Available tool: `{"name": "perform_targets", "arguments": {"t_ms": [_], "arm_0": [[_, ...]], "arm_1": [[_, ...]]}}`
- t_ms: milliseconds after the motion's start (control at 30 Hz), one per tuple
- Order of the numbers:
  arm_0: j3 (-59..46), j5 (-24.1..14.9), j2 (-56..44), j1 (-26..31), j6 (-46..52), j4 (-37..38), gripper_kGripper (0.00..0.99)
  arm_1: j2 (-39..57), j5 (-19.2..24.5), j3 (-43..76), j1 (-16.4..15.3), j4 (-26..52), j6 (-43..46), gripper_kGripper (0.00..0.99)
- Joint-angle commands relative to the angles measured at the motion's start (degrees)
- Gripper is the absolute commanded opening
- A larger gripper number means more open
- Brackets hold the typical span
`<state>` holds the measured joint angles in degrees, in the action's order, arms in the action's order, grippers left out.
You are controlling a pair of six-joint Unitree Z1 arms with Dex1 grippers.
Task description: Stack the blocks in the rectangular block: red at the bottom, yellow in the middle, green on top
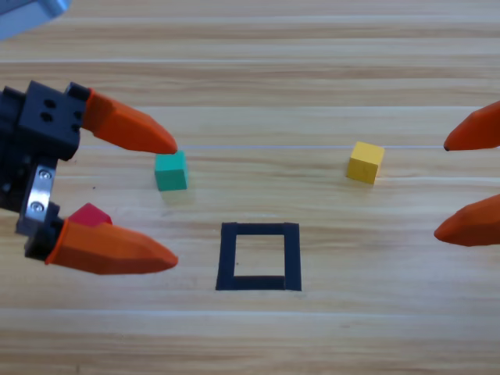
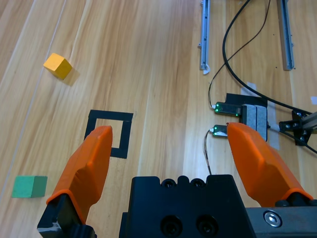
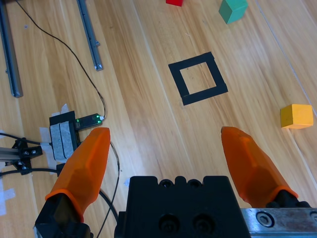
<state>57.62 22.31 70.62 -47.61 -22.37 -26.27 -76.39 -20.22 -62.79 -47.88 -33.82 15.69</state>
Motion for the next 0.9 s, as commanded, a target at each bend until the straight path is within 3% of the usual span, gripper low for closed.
{"name": "perform_targets", "arguments": {"t_ms": [33, 233, 333, 567, 667, 767, 900], "arm_0": [[-1.37, -1.13, 0.31, -1.26, -0.31, 0.7, 0.99], [-2.25, -1.13, 0.13, -1.26, -0.13, 1.4, 0.99], [-2.51, -1.13, 0.04, -1.26, -0.13, 1.57, 0.99], [-3.83, -2.27, -0.84, -1.26, 1.45, 2.19, 0.99], [-3.13, -8.68, -1.45, -1.26, 7.96, 3.33, 0.99], [-2.16, -22.13, -1.89, -0.99, 19.47, 3.42, 0.99], [-1.63, -33.03, -2.33, -0.55, 32.04, 2.89, 0.99]], "arm_1": [[-1.74, 0.54, 0.65, -1.87, -0.72, -0.13, 0.985], [-3.85, 0.71, 0.48, -1.87, -0.72, -2.24, 0.985], [-6.84, 2.47, 0.39, 0.24, 0.77, -6.9, 0.985], [-17.48, 23.74, -5.85, 0.24, 1.48, -23.07, 0.966], [-21.17, 29.28, -8.14, 0.5, 1.48, -26.59, 0.954], [-24.07, 32.35, -10.51, 1.82, 1.48, -32.3, 0.954], [-28.29, 33.76, -13.06, 3.75, 1.48, -38.1, 0.951]]}}
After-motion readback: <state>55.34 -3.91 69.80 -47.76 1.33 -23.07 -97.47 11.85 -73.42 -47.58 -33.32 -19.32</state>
